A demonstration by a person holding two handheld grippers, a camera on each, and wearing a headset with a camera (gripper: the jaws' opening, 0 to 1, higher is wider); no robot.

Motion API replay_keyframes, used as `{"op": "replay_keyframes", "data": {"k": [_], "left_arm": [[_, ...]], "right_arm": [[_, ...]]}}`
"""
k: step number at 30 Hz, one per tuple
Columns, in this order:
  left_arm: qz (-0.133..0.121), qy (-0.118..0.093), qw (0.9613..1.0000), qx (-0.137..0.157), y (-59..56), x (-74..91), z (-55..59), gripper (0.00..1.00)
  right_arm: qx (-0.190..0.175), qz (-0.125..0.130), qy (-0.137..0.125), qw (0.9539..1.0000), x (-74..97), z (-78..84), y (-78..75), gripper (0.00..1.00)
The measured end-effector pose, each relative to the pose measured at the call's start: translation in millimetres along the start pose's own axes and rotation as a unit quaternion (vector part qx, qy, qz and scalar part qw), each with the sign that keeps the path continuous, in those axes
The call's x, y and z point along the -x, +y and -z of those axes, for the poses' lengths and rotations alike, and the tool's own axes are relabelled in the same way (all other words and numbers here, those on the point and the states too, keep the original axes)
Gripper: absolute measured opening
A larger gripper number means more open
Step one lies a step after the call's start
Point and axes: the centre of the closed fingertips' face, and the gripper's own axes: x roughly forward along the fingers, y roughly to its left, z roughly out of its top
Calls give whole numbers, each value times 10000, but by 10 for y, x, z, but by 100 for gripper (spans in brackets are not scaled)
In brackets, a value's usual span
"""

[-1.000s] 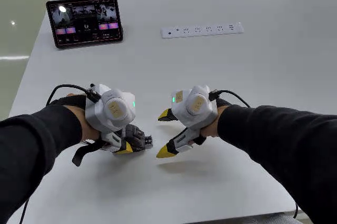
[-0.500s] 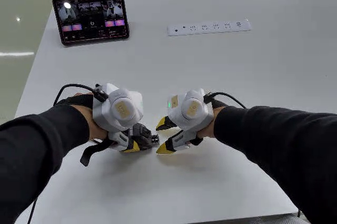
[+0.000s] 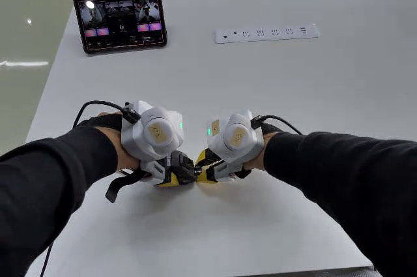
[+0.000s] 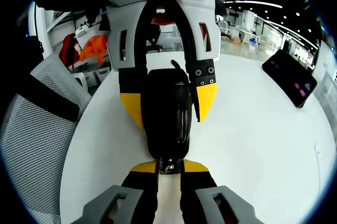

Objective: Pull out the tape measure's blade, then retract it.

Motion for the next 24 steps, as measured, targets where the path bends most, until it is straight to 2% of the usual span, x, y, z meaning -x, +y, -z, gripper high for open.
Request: {"op": "replay_keyframes", "data": {"k": [2,7,12,18,24], "left_arm": [[-19,-6,10000,5,1,-4,0,33],[-52,-65,10000,-26,1,-4,-2,32],[-97,-149,9998,-8,10,0,-6,32],[-85,-180,9998,9,13,20,3,32],[-83,-200,9998,32,15,22,2,32]], "right_arm": [[50,99,72,9999,-15,-5,12,12],[123,121,87,9998,-6,6,11,12],[220,76,-19,9997,2,11,15,9],[35,54,-90,9999,10,18,16,9],[16,76,-62,10000,24,33,16,9]]}}
